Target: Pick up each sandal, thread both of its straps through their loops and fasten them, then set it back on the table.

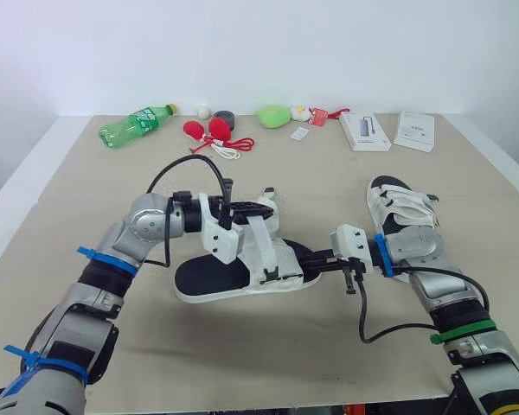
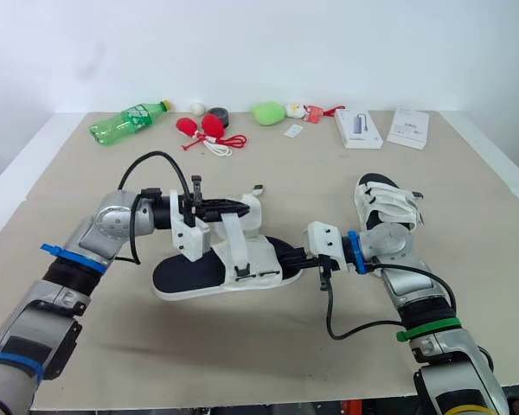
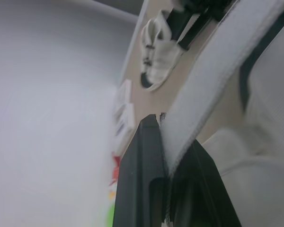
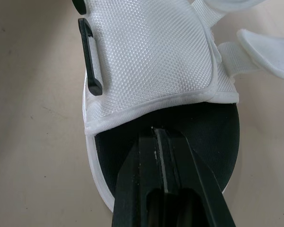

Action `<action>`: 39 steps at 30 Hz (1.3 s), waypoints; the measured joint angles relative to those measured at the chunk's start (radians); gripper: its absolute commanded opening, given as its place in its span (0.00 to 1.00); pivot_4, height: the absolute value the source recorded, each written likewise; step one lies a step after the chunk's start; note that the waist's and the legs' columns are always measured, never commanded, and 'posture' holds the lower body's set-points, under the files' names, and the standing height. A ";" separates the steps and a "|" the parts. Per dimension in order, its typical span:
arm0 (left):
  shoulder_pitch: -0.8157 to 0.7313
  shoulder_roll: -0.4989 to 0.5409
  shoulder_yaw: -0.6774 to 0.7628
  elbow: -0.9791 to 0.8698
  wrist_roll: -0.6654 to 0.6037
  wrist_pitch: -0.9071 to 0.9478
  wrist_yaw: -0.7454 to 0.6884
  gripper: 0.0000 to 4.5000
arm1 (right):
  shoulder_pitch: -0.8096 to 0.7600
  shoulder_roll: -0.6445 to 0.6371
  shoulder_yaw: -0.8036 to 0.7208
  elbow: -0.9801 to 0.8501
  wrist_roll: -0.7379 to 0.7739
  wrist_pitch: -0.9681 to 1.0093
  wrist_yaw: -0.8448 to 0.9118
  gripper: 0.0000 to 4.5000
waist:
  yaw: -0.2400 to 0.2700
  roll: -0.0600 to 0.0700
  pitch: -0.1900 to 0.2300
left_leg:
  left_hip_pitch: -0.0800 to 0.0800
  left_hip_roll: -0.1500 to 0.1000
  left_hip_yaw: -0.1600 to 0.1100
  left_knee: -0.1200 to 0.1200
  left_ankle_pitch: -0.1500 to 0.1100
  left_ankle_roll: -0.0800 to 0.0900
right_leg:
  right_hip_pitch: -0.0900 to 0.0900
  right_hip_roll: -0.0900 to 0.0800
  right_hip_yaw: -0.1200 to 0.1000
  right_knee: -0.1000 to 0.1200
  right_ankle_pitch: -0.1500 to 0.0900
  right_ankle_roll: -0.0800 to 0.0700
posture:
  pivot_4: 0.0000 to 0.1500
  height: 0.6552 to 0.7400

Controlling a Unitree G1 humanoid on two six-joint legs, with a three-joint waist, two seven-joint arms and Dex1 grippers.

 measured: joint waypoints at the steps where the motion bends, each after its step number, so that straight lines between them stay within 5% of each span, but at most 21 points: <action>1: 0.024 0.004 -0.018 -0.028 -0.038 0.046 -0.040 0.02 | -0.002 0.002 0.001 0.001 0.000 0.000 0.000 0.00 | 0.000 0.000 0.000 | 0.000 0.001 0.000 0.000 0.000 0.000 | 0.000 0.001 0.000 0.000 0.000 0.000 | 1.00 1.00; 2: 0.039 0.009 -0.031 -0.044 -0.066 0.080 -0.068 0.02 | -0.003 0.002 0.002 0.002 -0.001 -0.001 0.000 0.00 | 0.000 0.000 0.000 | 0.000 0.001 0.000 0.000 0.000 0.000 | 0.000 0.002 0.000 0.000 0.000 0.000 | 1.00 1.00; 8: 0.064 0.038 -0.051 -0.131 -0.195 0.252 -0.200 0.61 | -0.014 0.004 0.005 0.020 -0.004 -0.006 0.001 0.00 | 0.001 0.000 0.000 | 0.000 0.002 0.000 0.002 0.000 0.000 | 0.000 0.002 0.000 0.000 -0.002 -0.001 | 1.00 1.00; 16: 0.061 0.162 -0.023 -0.326 -0.509 0.807 -0.444 0.61 | -0.018 0.004 0.007 0.026 -0.007 -0.011 0.005 0.00 | -0.001 0.000 0.000 | 0.000 0.002 -0.001 0.003 0.000 0.000 | 0.000 0.003 0.000 0.001 -0.002 0.001 | 1.00 1.00; 26: 0.140 0.362 0.040 -0.487 -0.681 1.272 -0.578 0.61 | -0.042 0.015 0.010 0.067 -0.008 -0.028 0.021 0.00 | -0.003 -0.001 0.000 | 0.000 0.003 -0.002 0.003 0.000 0.000 | 0.000 0.003 -0.001 0.001 -0.003 0.000 | 1.00 1.00; 31: 0.151 0.399 0.143 -0.580 -0.907 1.672 -0.508 0.61 | -0.052 0.021 0.012 0.088 -0.008 -0.035 0.027 0.00 | -0.002 -0.001 0.001 | 0.001 0.003 -0.002 0.003 0.000 0.000 | 0.000 0.004 -0.001 0.001 -0.003 -0.001 | 1.00 1.00; 39: 0.247 0.185 0.244 -0.740 -1.178 2.011 -0.145 0.61 | -0.076 0.032 0.023 0.122 -0.009 -0.052 0.036 0.00 | -0.003 -0.002 0.001 | 0.003 0.004 -0.003 0.003 0.000 -0.001 | 0.001 0.005 0.000 0.001 -0.003 0.000 | 1.00 1.00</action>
